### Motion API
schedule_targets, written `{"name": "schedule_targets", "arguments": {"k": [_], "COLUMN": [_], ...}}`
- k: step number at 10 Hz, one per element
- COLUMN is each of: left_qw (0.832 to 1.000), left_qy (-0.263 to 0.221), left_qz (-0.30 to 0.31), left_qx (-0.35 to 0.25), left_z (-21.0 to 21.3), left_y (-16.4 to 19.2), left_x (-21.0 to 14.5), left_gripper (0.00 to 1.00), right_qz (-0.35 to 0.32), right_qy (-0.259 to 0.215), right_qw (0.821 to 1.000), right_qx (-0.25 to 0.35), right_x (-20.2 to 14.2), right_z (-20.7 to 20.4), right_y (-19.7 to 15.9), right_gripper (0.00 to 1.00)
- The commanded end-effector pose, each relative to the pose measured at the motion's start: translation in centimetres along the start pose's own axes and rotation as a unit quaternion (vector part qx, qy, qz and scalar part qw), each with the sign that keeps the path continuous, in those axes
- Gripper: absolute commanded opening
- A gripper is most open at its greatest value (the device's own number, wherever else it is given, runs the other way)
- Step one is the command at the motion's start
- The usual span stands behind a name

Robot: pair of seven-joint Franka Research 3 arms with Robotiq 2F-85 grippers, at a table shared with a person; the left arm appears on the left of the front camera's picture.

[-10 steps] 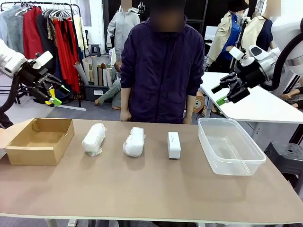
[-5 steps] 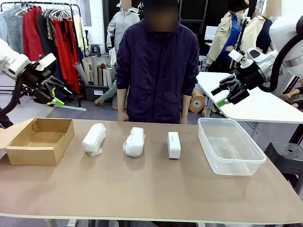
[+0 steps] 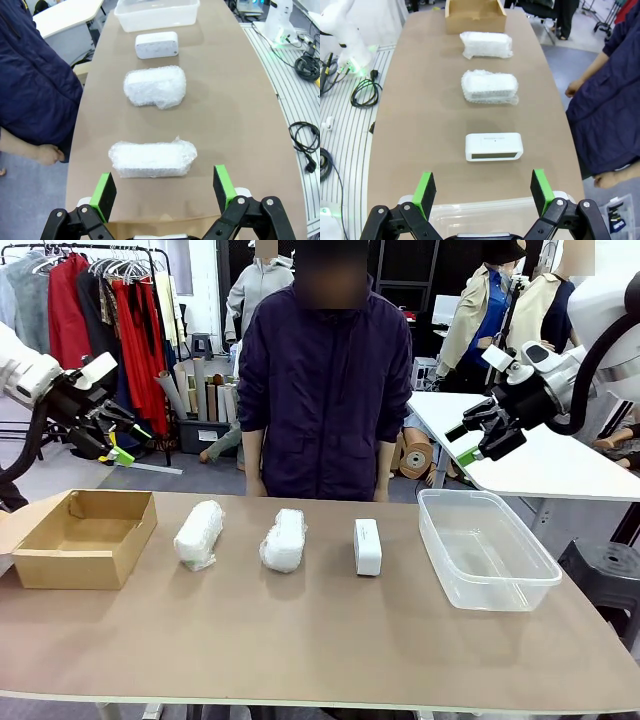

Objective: Separate and place wrapped and unwrapped clocks.
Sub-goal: Pick up the Digital clock indicated by the person.

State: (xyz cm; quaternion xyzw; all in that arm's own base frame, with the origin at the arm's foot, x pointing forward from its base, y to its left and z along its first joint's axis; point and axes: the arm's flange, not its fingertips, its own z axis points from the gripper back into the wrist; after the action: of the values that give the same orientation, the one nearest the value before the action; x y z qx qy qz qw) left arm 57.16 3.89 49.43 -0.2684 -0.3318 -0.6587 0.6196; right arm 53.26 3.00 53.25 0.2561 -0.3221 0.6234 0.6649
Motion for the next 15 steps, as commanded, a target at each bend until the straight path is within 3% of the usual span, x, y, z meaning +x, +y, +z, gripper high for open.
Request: {"name": "schedule_targets", "arguments": {"k": [1, 15], "left_qw": [1.000, 1.000], "left_qy": [0.001, 0.001], "left_qz": [-0.005, -0.005], "left_qx": [0.002, 0.002], "left_z": [0.22, 0.22], "left_y": [-0.05, -0.05], "left_x": [0.21, 0.21], "left_gripper": [1.00, 1.00], "right_qz": [0.001, 0.001], "right_qy": [-0.003, -0.003], "right_qw": [1.000, 1.000], "right_qx": [-0.001, -0.001], "right_x": [0.14, 0.14], "right_z": [0.16, 0.16], "right_y": [0.12, 0.12], "right_gripper": [1.00, 1.00]}}
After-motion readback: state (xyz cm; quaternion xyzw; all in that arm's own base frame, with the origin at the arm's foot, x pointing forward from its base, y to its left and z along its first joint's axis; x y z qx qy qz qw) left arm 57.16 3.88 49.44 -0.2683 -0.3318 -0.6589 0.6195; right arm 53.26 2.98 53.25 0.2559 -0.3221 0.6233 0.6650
